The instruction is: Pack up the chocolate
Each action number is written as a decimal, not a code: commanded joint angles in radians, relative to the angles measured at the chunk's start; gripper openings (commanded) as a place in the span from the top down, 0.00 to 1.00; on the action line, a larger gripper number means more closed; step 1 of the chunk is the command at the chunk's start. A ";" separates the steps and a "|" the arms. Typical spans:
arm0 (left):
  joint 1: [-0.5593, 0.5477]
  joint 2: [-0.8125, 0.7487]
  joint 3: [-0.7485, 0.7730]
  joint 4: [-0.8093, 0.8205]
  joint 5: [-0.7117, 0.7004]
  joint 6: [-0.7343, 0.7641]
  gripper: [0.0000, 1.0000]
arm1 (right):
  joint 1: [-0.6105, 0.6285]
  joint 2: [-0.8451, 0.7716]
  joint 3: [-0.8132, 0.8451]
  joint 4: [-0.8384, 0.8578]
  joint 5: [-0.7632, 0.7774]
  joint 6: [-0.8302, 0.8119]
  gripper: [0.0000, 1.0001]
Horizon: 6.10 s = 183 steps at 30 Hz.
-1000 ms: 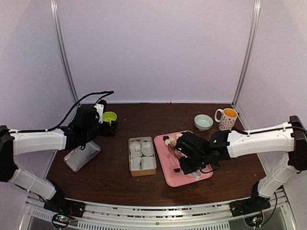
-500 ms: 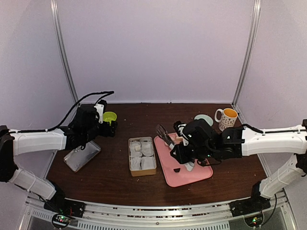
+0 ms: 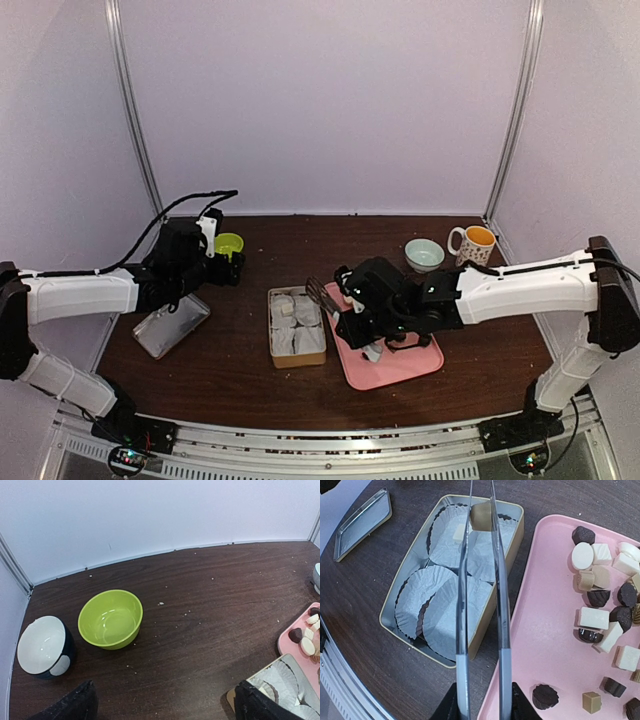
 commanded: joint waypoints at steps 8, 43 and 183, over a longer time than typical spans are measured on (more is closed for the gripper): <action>0.007 0.025 0.019 0.048 0.034 -0.004 0.03 | 0.011 0.096 0.118 -0.037 0.025 -0.027 0.73; 0.007 0.011 0.012 0.048 0.022 -0.001 0.03 | 0.011 0.155 0.196 -0.114 0.114 -0.020 0.69; 0.006 0.005 0.012 0.043 0.008 0.016 0.03 | 0.148 0.107 0.238 -0.240 -0.099 -0.046 0.59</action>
